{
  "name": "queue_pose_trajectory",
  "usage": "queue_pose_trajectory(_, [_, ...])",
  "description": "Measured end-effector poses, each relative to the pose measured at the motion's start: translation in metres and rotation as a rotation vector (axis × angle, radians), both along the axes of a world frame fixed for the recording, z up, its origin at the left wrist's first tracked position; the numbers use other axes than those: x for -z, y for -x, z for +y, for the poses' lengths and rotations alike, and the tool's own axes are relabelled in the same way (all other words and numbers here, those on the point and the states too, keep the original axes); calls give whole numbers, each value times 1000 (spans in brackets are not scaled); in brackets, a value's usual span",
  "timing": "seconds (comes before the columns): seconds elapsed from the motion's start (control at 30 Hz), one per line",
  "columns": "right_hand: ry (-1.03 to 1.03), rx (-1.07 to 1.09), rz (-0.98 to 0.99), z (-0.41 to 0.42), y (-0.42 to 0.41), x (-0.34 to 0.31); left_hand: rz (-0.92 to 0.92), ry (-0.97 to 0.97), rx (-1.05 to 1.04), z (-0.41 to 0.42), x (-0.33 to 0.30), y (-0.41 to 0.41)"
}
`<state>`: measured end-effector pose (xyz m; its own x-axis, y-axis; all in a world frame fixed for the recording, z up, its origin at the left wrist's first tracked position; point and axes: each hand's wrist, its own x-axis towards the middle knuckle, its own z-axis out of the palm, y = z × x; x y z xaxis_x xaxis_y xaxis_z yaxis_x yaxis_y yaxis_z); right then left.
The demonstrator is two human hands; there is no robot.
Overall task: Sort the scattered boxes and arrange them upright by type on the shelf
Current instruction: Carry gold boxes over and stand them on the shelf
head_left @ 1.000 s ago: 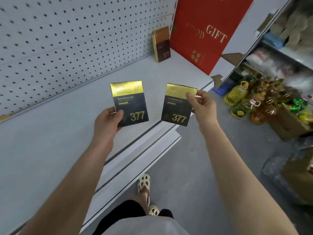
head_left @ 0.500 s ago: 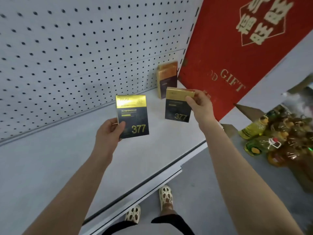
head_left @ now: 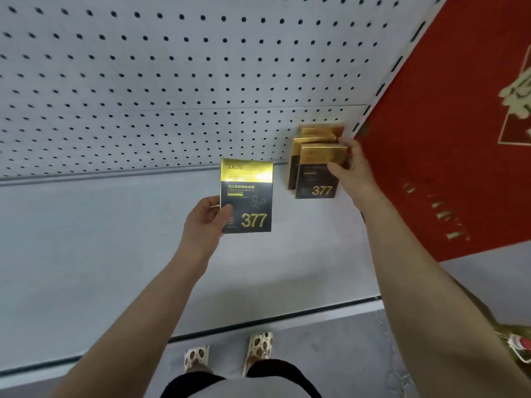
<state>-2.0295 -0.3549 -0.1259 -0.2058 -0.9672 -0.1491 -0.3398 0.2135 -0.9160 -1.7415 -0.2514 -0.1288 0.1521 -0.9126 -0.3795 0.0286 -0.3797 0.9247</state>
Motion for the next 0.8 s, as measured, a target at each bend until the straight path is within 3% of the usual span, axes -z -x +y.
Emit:
queue_pose_trajectory(0.4, [284,108,307,13,-5,-6,6,39,72,1,11,36])
queue_pose_trajectory(0.47, [254,-22,238,21,-13,-10,10,42,100,1,12,42])
queue_pose_trajectory(0.6, [-19,-331,27,35,-25,-11,-5,47,145,0,17,56])
queue_pose_trajectory(0.8, [25,-316,31,36,-7,-9,-197,71,271,-6,26,75])
